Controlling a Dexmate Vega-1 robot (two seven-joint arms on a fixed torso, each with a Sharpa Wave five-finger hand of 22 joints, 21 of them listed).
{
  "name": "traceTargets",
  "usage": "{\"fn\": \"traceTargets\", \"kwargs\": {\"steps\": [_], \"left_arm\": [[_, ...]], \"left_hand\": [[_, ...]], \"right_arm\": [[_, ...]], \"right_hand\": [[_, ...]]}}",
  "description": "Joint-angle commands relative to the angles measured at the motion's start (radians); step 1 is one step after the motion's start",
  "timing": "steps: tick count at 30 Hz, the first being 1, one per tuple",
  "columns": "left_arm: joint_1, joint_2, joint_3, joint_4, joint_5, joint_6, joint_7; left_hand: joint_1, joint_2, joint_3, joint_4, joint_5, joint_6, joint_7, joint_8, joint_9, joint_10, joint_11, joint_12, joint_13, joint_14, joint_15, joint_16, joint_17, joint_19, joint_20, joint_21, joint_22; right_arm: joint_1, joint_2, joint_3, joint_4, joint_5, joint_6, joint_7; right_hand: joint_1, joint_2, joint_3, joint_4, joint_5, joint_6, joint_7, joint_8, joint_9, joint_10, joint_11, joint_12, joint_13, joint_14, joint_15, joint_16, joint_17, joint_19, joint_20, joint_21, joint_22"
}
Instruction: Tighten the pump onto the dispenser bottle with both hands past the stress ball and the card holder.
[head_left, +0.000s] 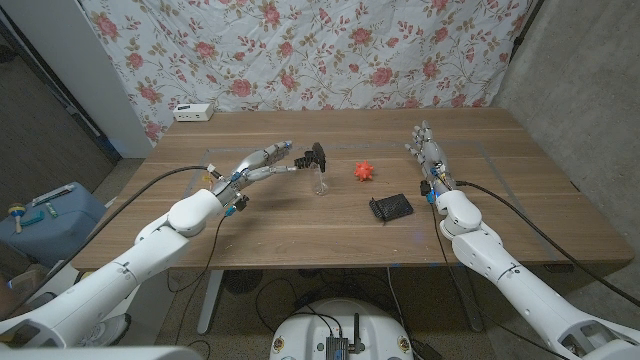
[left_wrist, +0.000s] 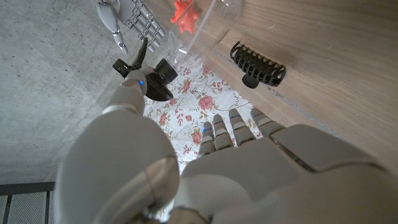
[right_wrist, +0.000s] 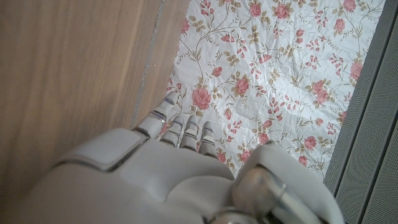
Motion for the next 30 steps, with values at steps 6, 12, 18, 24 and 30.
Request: {"fn": "traceTargets", "kwargs": {"steps": [6,12,18,24,30], "left_arm": [[-0.020,-0.052,0.039,0.057,0.065,-0.036,0.044],[-0.026,-0.069,0.048,0.079,0.069,-0.041,0.051],[-0.047,-0.094,0.065,0.119,0.074,-0.054,0.049],[-0.068,-0.114,0.078,0.155,0.078,-0.062,0.048],[-0.092,-0.131,0.092,0.192,0.078,-0.071,0.036]], "left_hand": [[0.035,0.001,-0.026,0.006,0.012,0.016,-0.011,0.002,0.006,0.024,-0.008,0.002,0.003,0.024,-0.064,0.000,0.002,-0.031,0.009,-0.002,0.003],[0.046,0.003,-0.041,0.011,0.015,0.023,-0.015,0.000,0.006,0.031,-0.012,0.001,0.003,0.029,-0.068,0.000,0.002,-0.047,0.024,-0.001,0.004],[0.052,0.006,-0.056,0.017,0.018,0.035,-0.020,0.000,0.006,0.043,-0.019,0.002,0.003,0.038,-0.074,0.000,0.002,-0.057,0.033,0.000,0.004],[0.056,0.009,-0.068,0.021,0.020,0.044,-0.024,0.000,0.006,0.050,-0.022,0.002,0.003,0.047,-0.078,0.001,0.002,-0.059,0.037,0.003,0.005],[0.064,0.014,-0.084,0.025,0.023,0.061,-0.027,0.001,0.006,0.072,-0.024,0.005,0.002,0.069,-0.087,0.004,0.002,-0.054,0.030,0.008,0.005]], "right_arm": [[-0.036,-0.014,0.012,-0.032,-0.001,0.007,-0.007],[-0.040,-0.019,0.013,-0.041,0.002,-0.001,-0.003],[-0.037,-0.026,0.009,-0.045,0.005,-0.015,0.008],[-0.029,-0.021,0.006,-0.036,0.006,-0.016,0.010],[-0.029,-0.009,0.002,-0.029,0.003,-0.020,-0.006]], "right_hand": [[0.006,0.007,0.008,0.000,-0.001,0.012,0.003,0.004,0.002,0.010,0.000,-0.004,0.001,0.006,-0.009,0.006,0.001,0.006,-0.042,0.006,0.005],[0.006,0.007,0.009,0.001,-0.002,0.012,0.003,0.004,0.002,0.011,-0.001,-0.004,0.001,0.006,-0.008,0.006,0.001,0.005,-0.041,0.006,0.005],[0.006,0.007,0.010,0.001,-0.002,0.012,0.003,0.004,0.002,0.011,0.000,-0.005,0.001,0.006,-0.010,0.006,0.002,0.004,-0.042,0.006,0.005],[0.006,0.006,0.011,0.001,-0.004,0.011,0.012,0.003,0.002,0.017,0.004,-0.004,0.001,0.014,-0.011,0.008,0.001,0.001,-0.046,0.005,0.004],[0.007,0.000,0.013,-0.001,-0.008,0.023,0.043,0.005,0.001,0.040,0.013,-0.001,0.000,0.051,-0.001,0.018,-0.001,-0.022,-0.056,-0.001,0.004]]}}
